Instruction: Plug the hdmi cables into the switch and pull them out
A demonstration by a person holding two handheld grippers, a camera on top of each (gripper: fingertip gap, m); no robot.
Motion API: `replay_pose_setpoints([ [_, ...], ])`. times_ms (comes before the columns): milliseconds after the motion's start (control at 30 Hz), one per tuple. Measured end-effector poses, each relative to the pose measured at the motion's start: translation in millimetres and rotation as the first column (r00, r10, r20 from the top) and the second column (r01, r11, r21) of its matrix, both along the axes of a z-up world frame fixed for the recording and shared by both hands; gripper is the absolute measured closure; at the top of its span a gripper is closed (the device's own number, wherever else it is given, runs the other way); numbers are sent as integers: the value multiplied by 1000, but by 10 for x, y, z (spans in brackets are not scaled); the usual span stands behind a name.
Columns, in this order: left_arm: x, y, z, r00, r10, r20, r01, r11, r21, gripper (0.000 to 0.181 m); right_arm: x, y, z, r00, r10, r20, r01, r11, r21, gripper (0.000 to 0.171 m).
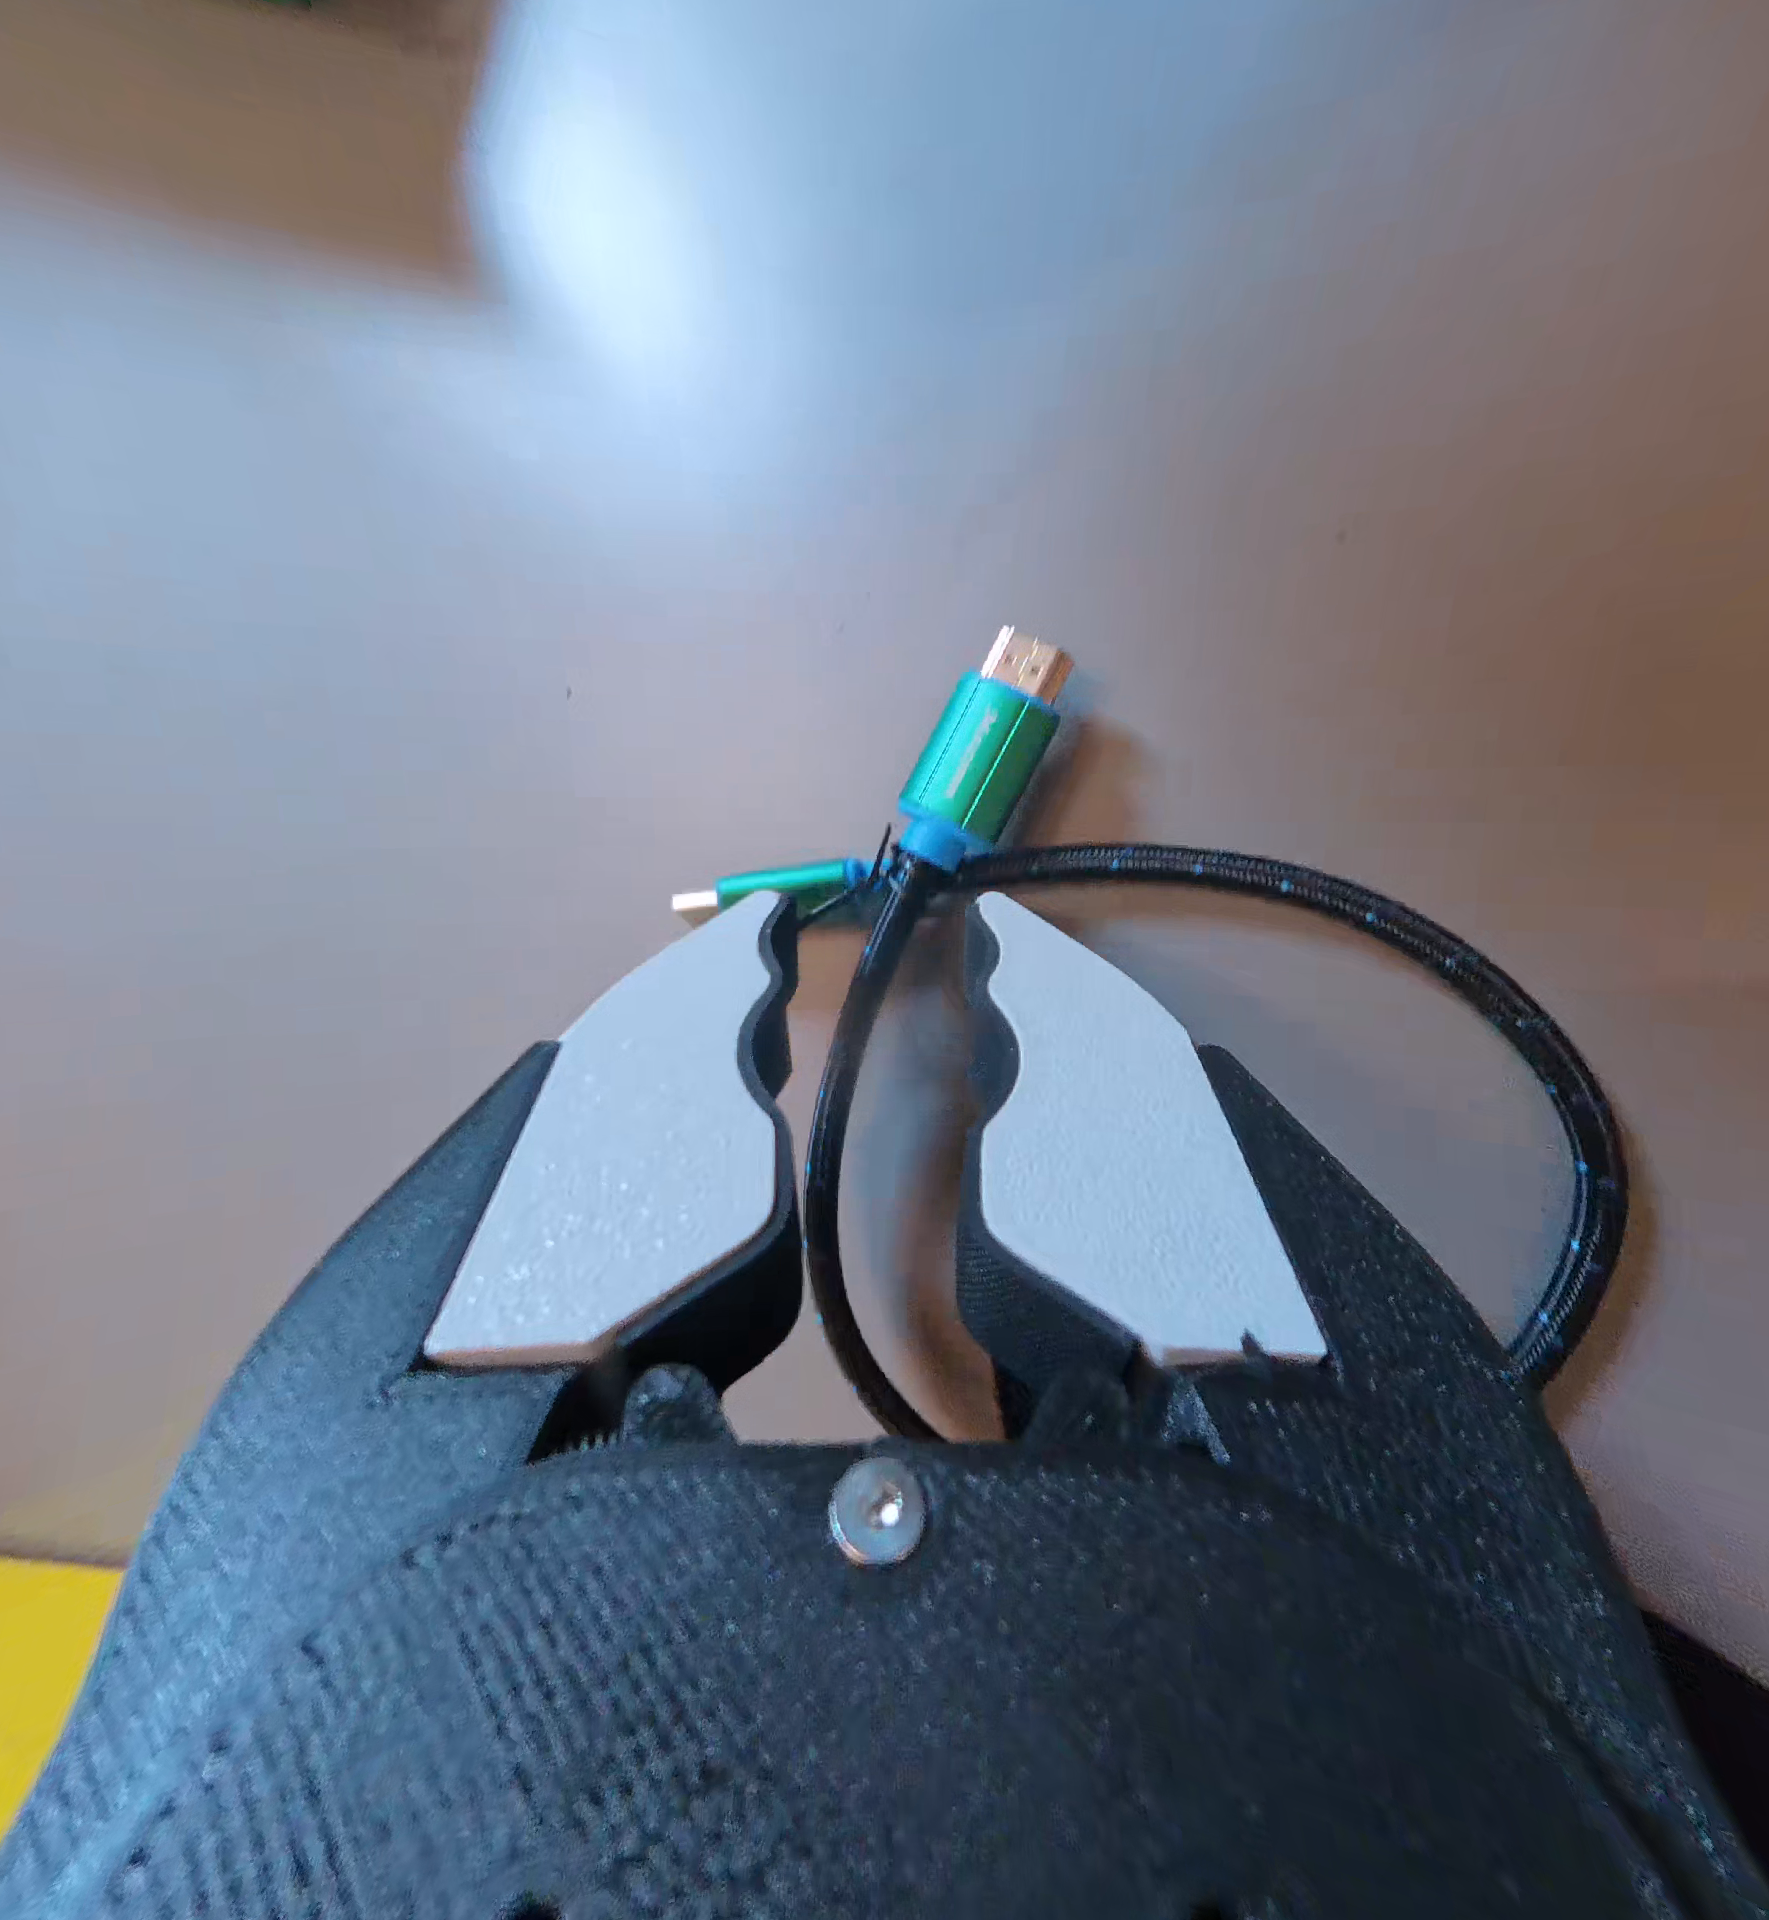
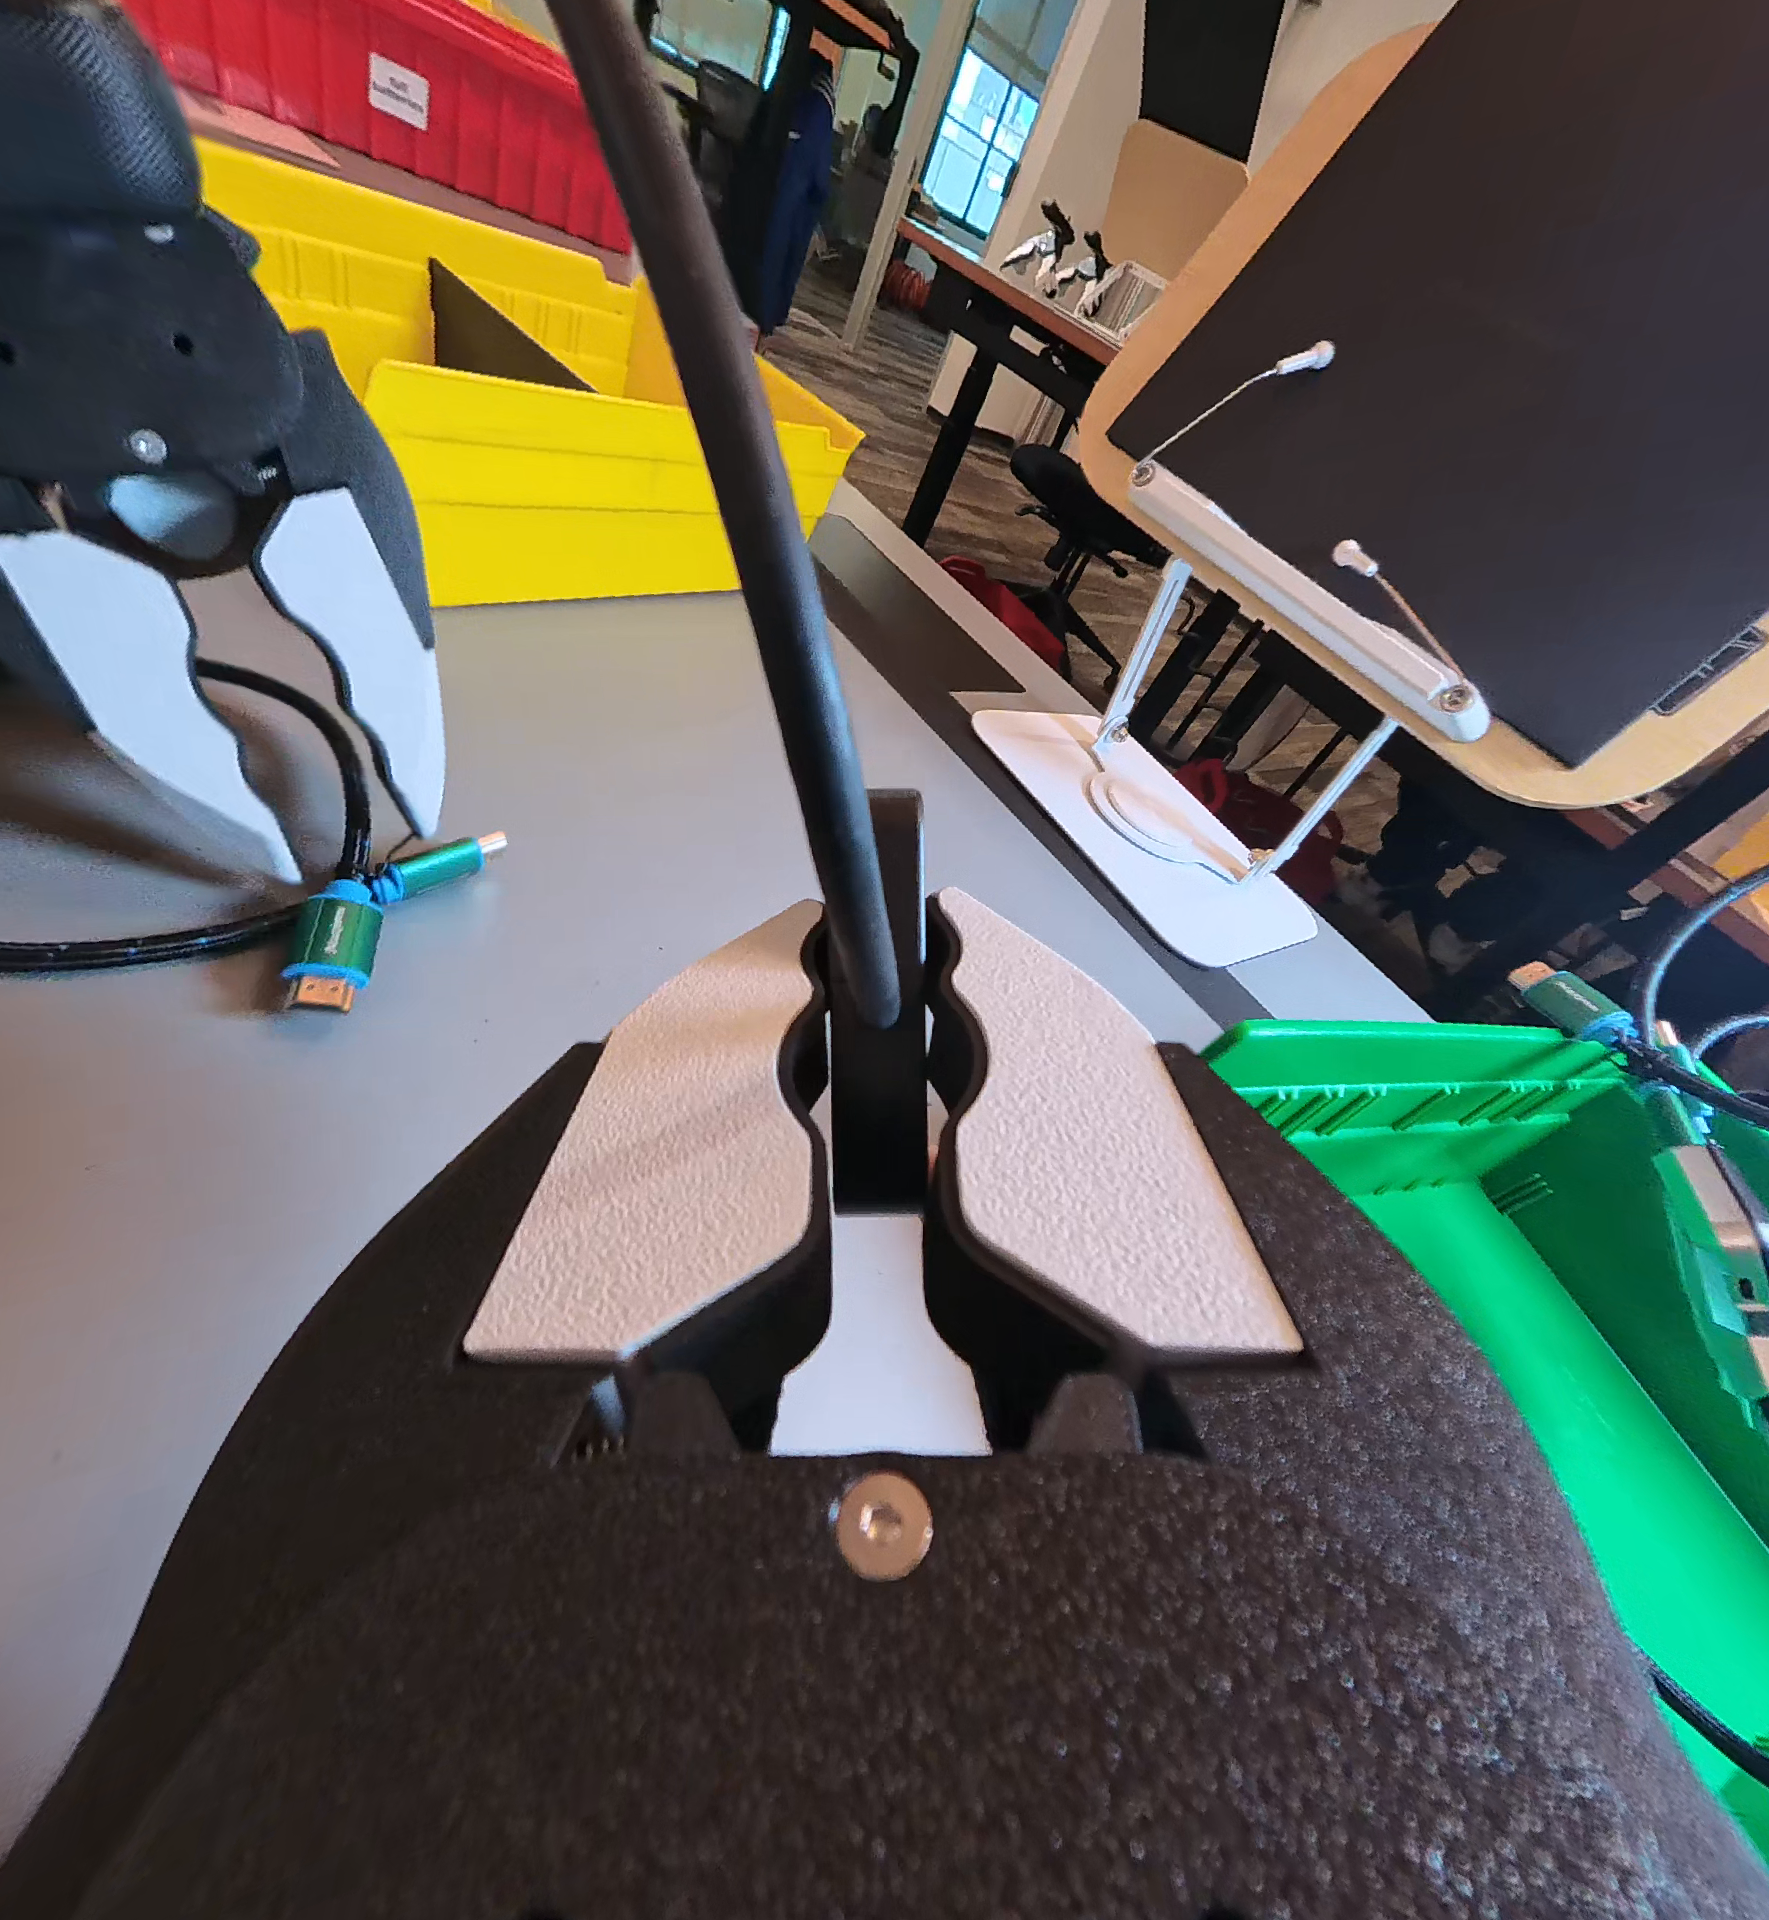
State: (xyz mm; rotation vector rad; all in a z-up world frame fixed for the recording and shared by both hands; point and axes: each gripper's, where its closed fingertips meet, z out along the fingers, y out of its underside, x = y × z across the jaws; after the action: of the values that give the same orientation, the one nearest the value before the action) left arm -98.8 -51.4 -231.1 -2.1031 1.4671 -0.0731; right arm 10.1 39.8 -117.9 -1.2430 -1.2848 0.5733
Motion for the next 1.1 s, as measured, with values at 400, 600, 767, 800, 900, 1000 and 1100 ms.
replay_pose_setpoints([
  [400,77,-39,-25,922,359,147,-330,924,-191,124,-33,4,-61,1000,-5,13,5,1000,-22,157],
  [600,288,25,-150,973,220,75,-202,961,-187,134,-28,-7,-39,1000,-4,9,4,1000,-20,157],
  [767,317,-186,-112,976,-215,-31,213,975,-59,143,15,25,6,1000,-10,-14,10,999,-32,157],
  [800,293,-213,-89,967,-251,-43,251,968,-23,144,22,36,4,1000,-12,-14,12,999,-34,157],
  [900,176,-254,9,987,-161,23,162,986,-42,146,27,53,-17,1000,-15,-10,14,999,-40,157],
  [1000,26,-255,111,992,9,124,0,997,-73,148,12,40,-35,1000,-13,-2,13,999,-39,157],
  [1100,-78,-350,61,964,190,184,-151,966,-208,137,-5,30,-54,1000,-13,3,13,999,-42,157],
])
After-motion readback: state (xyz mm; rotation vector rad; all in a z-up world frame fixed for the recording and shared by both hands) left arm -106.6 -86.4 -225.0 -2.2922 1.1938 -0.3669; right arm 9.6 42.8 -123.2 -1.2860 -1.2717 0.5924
